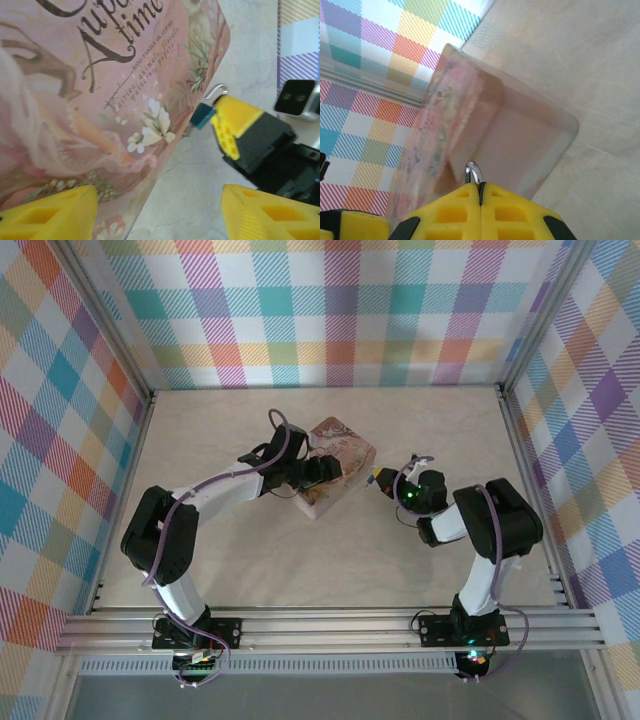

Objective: Unlock a padlock with a key

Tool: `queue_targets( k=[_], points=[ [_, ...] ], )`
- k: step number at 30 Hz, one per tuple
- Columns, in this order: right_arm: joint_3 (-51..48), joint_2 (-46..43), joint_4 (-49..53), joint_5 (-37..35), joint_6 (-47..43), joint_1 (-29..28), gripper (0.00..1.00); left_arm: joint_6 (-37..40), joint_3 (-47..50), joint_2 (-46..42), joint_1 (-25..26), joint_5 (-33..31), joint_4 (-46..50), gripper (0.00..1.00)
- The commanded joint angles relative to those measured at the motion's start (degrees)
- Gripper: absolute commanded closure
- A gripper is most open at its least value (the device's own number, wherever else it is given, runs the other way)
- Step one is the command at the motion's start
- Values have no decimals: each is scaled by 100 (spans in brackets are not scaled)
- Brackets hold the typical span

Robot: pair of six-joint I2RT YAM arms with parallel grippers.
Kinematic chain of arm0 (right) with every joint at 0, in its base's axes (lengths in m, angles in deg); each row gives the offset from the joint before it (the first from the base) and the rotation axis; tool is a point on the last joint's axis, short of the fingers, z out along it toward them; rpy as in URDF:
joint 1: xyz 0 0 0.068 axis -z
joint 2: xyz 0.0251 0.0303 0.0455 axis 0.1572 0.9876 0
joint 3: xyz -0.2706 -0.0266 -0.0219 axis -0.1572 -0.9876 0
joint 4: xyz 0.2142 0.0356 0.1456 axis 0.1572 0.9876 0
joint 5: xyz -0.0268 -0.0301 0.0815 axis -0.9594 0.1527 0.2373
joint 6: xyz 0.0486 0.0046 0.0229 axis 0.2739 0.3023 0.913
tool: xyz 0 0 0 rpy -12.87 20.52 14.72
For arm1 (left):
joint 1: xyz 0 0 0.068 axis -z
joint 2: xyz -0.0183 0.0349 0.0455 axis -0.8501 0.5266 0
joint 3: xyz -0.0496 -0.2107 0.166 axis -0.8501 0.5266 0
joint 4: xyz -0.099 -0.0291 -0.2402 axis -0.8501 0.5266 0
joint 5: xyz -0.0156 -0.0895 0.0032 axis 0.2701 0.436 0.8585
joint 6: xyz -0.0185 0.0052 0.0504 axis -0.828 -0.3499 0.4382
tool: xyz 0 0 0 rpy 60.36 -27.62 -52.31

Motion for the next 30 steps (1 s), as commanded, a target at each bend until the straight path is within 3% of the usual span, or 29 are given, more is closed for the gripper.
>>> queue_targets(
  k=[1,8,13,21,30],
  points=[
    [57,-806,1012,197,-662,-32,98,272,11,-513,-181,-260,350,30],
    [499,-2370,4682,307,-1840,-67,97,639,238,-1368,-475,-916,403,20],
    [527,-3132,6133,380,-2017,-149,97,887,530,-2107,-640,-1603,370,14],
    [511,-3407,7302,450,-1943,-444,96,1302,890,-3147,-747,-2550,511,5],
    [476,-2751,7165,494,-1938,-738,97,1414,1066,-3599,-783,-2897,851,4]
  ],
)
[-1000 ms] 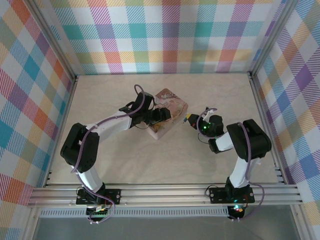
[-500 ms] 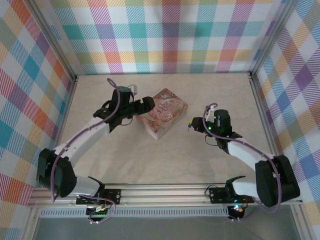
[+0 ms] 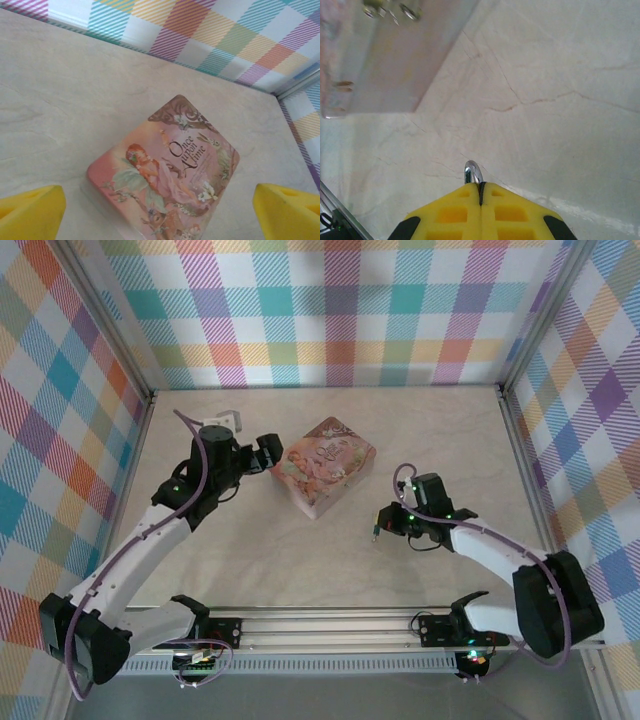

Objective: Unlock a padlock with a key

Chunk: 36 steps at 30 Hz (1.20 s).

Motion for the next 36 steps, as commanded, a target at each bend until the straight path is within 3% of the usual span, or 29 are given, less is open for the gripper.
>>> queue_targets(
  k=[1,16,36],
  points=[
    [62,288,-53,152,-99,-96,97,155,129,-154,-87,-253,195,4],
    [177,1381,-783,405,-27,-234,93,209,223,-264,-115,-431,263,2],
    [289,848,-311,-107,-332,-233,71,291,190,-306,-147,-589,365,2]
  ],
)
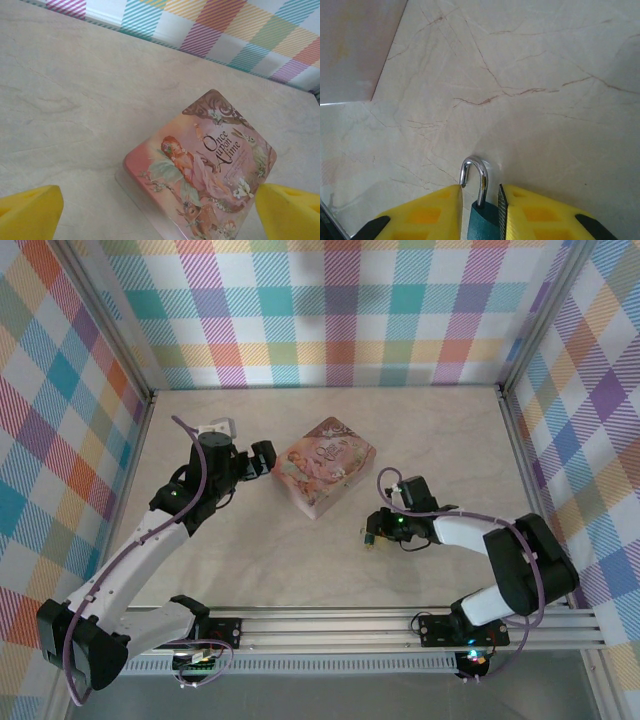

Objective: Unlock a padlock with a key

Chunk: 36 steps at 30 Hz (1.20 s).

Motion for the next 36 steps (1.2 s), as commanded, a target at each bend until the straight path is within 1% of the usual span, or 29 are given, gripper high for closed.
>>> queue_targets(
  k=[1,6,8,15,17,20,22,23,26,29,32,34,36],
  points=[
    [202,-386,283,-285,-254,-43,69,180,4,-165,-111,-167,119,2],
    [427,-1009,744,-854,-616,-35,60,365,4,-343,-128,-504,315,2],
    [508,-1288,899,-1163,-794,-26,53,455,19,-476,-137,-660,365,2],
    [430,-2403,890,-2475,-1402,172,22,913,146,-959,-142,-1346,493,0],
    [368,-2642,807,-2644,-1540,312,13,1058,243,-1034,-151,-1554,464,0],
    [327,-2854,765,-2784,-1750,567,0,1189,454,-981,-162,-2073,400,0],
    [288,-2927,708,-2882,-1927,740,0,1168,622,-883,-234,-2370,332,0],
    [259,-2954,651,-2947,-1996,804,0,1156,715,-838,-286,-2421,272,0],
    [-7,-3038,168,-3211,-2207,1040,0,1202,1109,-699,-548,-2329,-236,0],
    [-518,-3063,-769,-3361,-2543,1322,0,1274,1775,-668,-819,-2312,-1294,0],
    [-918,-2881,-1603,-3349,-2747,1591,0,1649,2313,-614,-961,-2274,-2160,0],
    [-1092,-2640,-2143,-3224,-2872,1741,0,1925,2447,-483,-988,-2299,-2393,0],
    [-1190,-2326,-2604,-3117,-2983,1842,0,1989,2438,-304,-1045,-2314,-2381,0]
  ],
)
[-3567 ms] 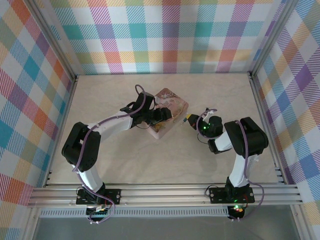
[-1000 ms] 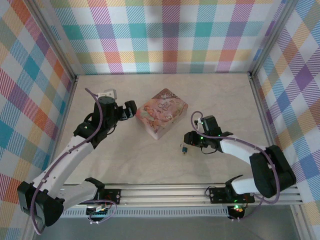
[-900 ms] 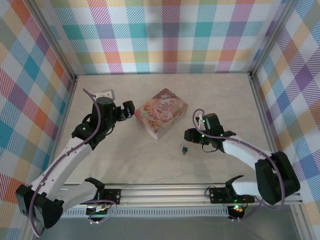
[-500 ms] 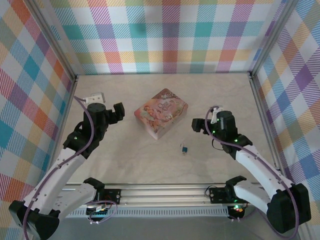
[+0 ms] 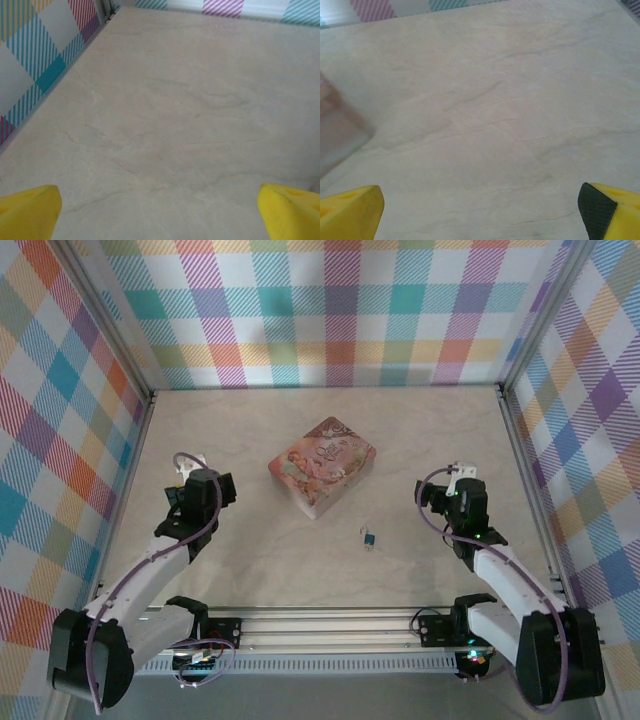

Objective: Unlock a padlock with a key

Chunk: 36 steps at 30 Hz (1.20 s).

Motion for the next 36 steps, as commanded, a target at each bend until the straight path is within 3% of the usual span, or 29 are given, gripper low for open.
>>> queue_targets(
  k=[1,6,19,25,31,36],
  points=[
    [-137,441,-1484,148,-442,161,0,380,30,226,-147,-73,-848,0],
    [-315,1254,-2811,410,-542,390,0,361,333,614,-248,296,-1712,0],
    [-465,3045,-4846,996,-477,847,0,1188,878,1959,-565,1073,-4069,0],
    [171,3035,-3600,1210,-444,925,0,992,1140,2476,-850,1763,-5021,0],
    [159,3037,-3609,1247,-450,937,0,892,1203,3210,-1028,2094,-5854,0],
    [150,3029,-3632,1247,-456,926,0,814,869,3193,-1129,2232,-5123,0]
  ],
)
